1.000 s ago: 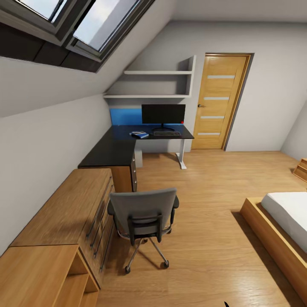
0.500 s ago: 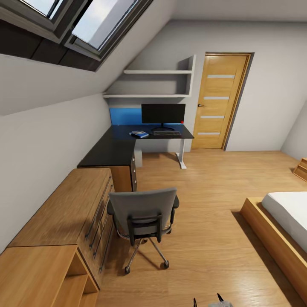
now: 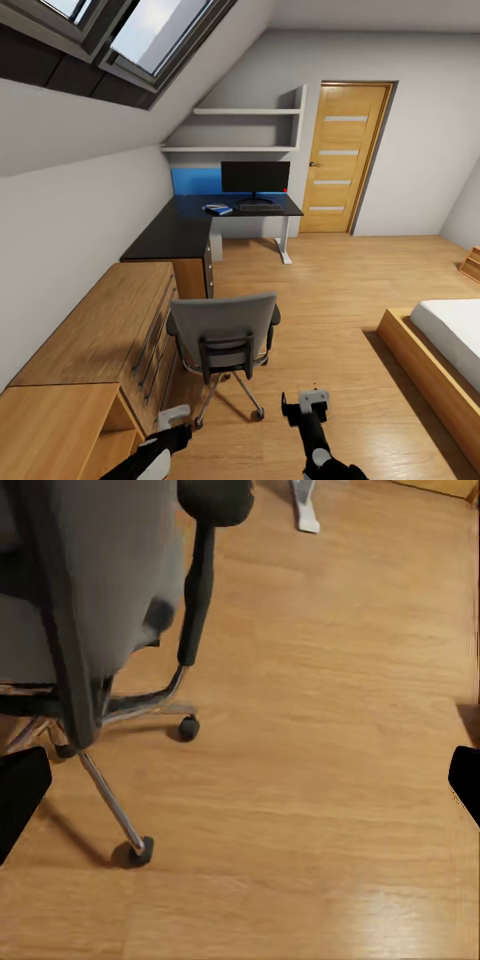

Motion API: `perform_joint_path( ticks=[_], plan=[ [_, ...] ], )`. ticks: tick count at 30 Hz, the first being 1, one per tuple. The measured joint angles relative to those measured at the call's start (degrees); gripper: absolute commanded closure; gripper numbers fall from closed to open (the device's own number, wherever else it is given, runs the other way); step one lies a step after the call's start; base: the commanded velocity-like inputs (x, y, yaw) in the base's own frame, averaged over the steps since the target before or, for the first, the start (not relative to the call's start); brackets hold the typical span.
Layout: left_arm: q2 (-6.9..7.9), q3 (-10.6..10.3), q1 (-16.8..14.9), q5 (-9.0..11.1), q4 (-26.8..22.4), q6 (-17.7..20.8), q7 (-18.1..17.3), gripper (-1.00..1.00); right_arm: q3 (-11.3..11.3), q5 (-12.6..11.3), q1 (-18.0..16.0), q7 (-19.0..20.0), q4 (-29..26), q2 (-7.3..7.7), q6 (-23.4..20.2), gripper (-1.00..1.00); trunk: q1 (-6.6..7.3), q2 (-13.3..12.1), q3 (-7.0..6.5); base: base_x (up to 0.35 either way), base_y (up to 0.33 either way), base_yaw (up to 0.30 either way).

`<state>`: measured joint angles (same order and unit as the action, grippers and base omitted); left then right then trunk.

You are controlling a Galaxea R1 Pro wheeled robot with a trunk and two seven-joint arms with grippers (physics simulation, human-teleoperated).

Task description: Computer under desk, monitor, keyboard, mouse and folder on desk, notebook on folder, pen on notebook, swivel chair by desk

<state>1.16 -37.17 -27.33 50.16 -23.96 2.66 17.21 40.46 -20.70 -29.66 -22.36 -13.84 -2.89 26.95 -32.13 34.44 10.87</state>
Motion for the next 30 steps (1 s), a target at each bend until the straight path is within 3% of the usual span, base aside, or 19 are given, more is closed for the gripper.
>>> perform_joint_path(
  ticks=[2,5,10,12,16,18,23,30],
  plan=[
    [-0.05,0.01,-2.27,0.11,0.64,0.23,-0.04,-1.00,-0.20,-1.76,-2.37,-0.01,0.00,-0.39,-0.61,-1.00,-0.44,0.81,0.37,0.000,0.000,0.000],
    [-0.20,0.06,-6.50,0.20,1.67,1.82,-0.14,-1.00,-0.38,-6.43,-7.44,0.17,0.06,-0.85,-3.42,-1.00,-1.10,2.01,0.90,0.000,0.000,0.000],
    [-0.45,0.26,-8.76,0.73,3.37,3.46,-0.20,-1.00,-0.45,-11.54,-10.90,0.35,0.00,-1.28,-6.28,-1.00,-2.19,4.03,1.82,0.000,0.000,0.000],
    [-0.90,-0.18,-9.11,1.01,7.18,1.12,-0.17,-1.00,-0.33,-12.62,-11.46,0.82,0.18,-1.53,-6.73,-1.00,-2.64,4.83,2.19,0.000,0.000,0.000],
    [-1.64,0.09,-9.29,0.47,10.51,-5.18,-0.07,-1.00,-0.36,-13.25,-11.74,5.29,1.23,-2.80,-6.93,-1.00,-3.52,6.44,2.91,0.000,0.000,0.000],
    [-1.76,0.05,-9.31,0.51,11.44,-6.58,-0.06,-1.00,-0.35,-13.34,-11.78,7.03,2.48,-3.19,-6.92,-1.00,-3.96,7.25,3.27,0.000,0.000,0.000],
    [-1.94,-0.05,-9.35,0.48,13.22,-8.40,-0.01,-1.00,-0.36,-13.47,-11.82,9.52,6.60,-4.45,-6.58,-1.00,-5.06,9.26,4.17,0.000,0.000,0.000],
    [-2.54,-0.19,-9.36,0.53,13.98,-8.91,0.08,-1.00,-0.55,-13.51,-11.86,10.30,8.21,-4.72,-6.36,-1.00,-6.59,12.07,5.43,0.000,0.000,0.000]
  ],
)
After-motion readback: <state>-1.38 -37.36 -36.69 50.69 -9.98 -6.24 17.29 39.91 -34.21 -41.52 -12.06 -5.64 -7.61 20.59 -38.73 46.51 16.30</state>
